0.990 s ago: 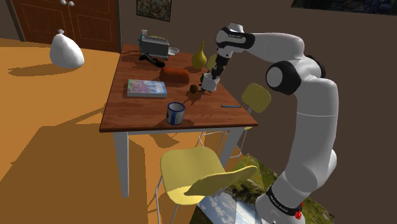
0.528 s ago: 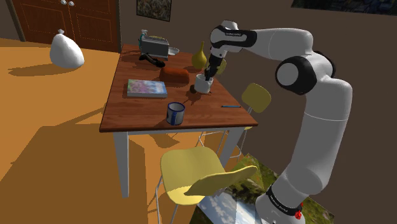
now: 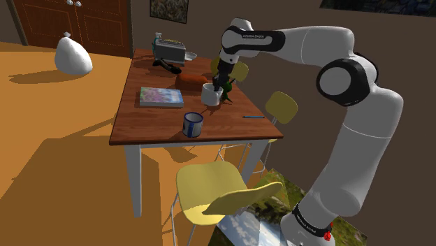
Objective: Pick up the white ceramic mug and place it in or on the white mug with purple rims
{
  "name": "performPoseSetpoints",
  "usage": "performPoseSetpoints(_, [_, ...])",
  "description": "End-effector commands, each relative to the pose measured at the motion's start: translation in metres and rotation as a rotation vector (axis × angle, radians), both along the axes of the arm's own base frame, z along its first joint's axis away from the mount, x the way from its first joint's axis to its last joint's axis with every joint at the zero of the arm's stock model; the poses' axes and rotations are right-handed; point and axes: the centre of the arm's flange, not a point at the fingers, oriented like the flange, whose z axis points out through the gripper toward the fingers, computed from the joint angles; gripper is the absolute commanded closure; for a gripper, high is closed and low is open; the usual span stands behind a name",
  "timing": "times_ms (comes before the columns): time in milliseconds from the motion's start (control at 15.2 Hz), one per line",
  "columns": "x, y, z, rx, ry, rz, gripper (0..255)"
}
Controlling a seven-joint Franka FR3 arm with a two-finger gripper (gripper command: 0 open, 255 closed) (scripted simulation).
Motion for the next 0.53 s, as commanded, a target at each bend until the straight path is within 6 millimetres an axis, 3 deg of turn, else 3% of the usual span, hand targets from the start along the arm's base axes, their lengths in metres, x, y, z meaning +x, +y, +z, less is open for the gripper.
performPoseSetpoints(0, [-0.003, 0.027, 0.001, 0.000, 0.000, -0.002, 255])
performPoseSetpoints(396, [-0.009, 0.104, 0.004, 0.000, 0.000, -0.002, 255])
performPoseSetpoints(462, [-0.009, 0.104, -0.001, 0.000, 0.000, -0.002, 255])
